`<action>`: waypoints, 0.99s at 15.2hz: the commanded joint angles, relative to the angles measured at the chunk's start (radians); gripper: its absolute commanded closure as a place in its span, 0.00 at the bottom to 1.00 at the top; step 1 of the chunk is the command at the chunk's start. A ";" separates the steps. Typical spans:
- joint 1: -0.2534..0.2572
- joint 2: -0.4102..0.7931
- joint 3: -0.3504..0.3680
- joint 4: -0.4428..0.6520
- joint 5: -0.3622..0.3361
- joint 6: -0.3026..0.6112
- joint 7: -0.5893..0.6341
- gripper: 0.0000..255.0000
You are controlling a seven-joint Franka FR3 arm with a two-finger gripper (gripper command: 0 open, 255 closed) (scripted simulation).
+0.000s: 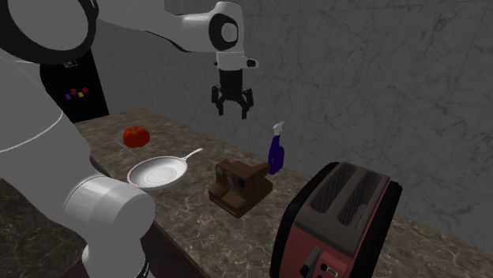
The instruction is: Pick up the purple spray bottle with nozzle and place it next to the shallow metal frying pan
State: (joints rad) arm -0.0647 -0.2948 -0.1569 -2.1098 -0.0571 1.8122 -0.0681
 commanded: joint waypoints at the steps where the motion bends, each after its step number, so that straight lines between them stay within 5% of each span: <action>1: -0.003 0.084 -0.012 0.049 0.010 0.040 -0.001 0.00; 15: -0.082 0.617 -0.074 0.550 0.133 0.094 -0.053 0.00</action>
State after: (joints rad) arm -0.1388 0.2783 -0.2290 -1.6082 0.0642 1.9094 -0.1186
